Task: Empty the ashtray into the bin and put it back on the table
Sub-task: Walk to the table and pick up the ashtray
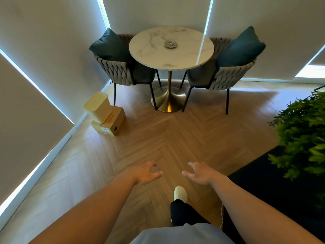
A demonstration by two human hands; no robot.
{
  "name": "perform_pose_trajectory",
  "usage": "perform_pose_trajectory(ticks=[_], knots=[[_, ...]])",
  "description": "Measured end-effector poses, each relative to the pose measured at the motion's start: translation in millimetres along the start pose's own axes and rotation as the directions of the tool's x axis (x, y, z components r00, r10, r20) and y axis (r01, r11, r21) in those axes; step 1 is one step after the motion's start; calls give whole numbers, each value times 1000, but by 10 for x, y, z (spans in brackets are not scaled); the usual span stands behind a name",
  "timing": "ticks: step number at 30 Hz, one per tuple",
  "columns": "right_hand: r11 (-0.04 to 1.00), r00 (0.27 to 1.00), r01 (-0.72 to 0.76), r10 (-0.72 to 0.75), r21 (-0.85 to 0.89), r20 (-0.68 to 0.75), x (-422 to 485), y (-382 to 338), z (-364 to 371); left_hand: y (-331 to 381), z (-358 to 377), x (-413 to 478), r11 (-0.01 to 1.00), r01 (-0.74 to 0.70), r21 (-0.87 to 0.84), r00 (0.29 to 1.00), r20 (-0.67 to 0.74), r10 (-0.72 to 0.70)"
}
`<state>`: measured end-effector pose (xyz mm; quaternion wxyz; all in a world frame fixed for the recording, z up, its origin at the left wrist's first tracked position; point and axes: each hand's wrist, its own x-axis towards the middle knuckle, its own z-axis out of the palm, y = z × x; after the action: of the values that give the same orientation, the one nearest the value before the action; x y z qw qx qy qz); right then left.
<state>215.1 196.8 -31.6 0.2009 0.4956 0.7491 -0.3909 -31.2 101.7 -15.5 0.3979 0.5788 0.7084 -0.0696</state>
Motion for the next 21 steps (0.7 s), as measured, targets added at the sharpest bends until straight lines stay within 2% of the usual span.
perform_pose_trajectory(ticks=[11, 21], knots=[[1000, 999, 22, -21, -19, 32, 828, 287, -1042, 434, -698, 940, 986, 84, -147, 996, -7, -86], [999, 998, 23, -22, -24, 64, 1339, 289, -1662, 546, -1198, 1542, 989, 69, -133, 997, -22, -72]])
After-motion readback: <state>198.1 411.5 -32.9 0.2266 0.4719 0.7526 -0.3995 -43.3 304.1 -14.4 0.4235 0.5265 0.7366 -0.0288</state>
